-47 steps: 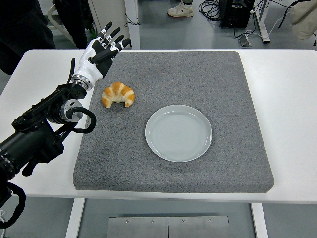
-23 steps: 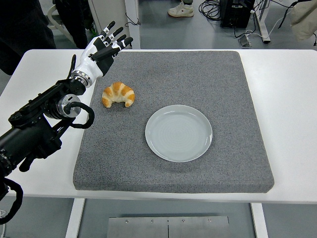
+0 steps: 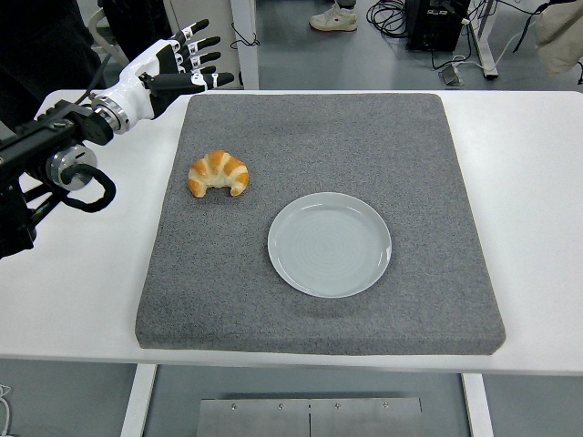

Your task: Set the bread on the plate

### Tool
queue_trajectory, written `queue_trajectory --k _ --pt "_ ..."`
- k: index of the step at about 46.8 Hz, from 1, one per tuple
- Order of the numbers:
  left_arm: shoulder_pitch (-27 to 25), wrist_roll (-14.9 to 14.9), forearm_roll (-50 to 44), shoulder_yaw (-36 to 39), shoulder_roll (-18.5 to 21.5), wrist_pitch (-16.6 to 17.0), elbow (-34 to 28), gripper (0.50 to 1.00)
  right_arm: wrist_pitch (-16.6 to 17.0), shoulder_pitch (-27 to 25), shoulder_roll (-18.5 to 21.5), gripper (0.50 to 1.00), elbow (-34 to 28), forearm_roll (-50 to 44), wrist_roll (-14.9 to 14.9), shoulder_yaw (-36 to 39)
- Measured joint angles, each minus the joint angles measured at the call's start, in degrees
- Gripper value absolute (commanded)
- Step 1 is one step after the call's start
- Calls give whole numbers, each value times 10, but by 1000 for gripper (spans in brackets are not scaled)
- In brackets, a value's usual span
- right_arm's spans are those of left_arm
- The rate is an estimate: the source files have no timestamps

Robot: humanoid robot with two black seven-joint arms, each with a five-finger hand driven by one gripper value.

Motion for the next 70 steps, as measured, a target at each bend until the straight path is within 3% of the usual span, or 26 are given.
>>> queue_trajectory --k 15,36,42,56,63,70 --pt "-26 -1 180 50 20 -1 -7 958 1 0 0 1000 0 0 0 0" --pt "-6 -19 376 51 60 3 -45 958 1 0 0 1000 1 0 0 1" --pt "11 -34 440 51 60 22 -46 958 2 0 0 1000 1 0 0 0" --pt "35 -40 463 51 56 44 -46 957 1 -1 0 1000 0 0 0 0" --pt "50 -44 484 51 52 71 -41 946 1 -2 0 1000 0 0 0 0" --pt "63 -45 485 52 23 89 -23 945 1 -3 0 1000 0 0 0 0"
